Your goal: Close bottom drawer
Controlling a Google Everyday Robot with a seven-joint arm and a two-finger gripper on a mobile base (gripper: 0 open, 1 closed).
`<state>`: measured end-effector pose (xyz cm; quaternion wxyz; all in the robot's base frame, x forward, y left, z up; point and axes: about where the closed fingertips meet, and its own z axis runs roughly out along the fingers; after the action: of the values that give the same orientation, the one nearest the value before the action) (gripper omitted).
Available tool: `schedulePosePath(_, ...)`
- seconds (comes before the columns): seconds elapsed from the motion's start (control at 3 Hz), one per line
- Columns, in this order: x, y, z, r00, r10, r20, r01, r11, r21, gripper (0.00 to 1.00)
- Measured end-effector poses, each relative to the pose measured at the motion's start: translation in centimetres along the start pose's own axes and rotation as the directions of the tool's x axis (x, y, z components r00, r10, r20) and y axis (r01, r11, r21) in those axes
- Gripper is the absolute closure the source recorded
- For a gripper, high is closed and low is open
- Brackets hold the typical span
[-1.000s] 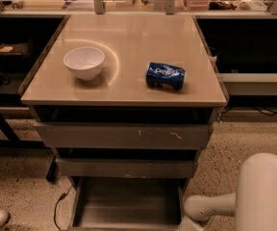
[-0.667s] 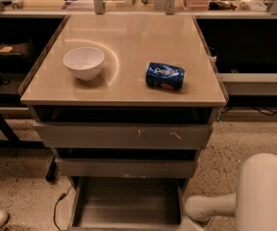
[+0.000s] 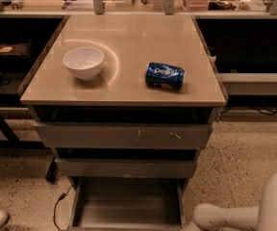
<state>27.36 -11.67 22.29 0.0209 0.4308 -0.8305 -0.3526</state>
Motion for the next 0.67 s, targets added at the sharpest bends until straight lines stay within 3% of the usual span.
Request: schedulePosePath(0.67,-0.9,-2.2,-0.2,0.996,-0.028,0.087,0.021,0.9972,0.072,1.00)
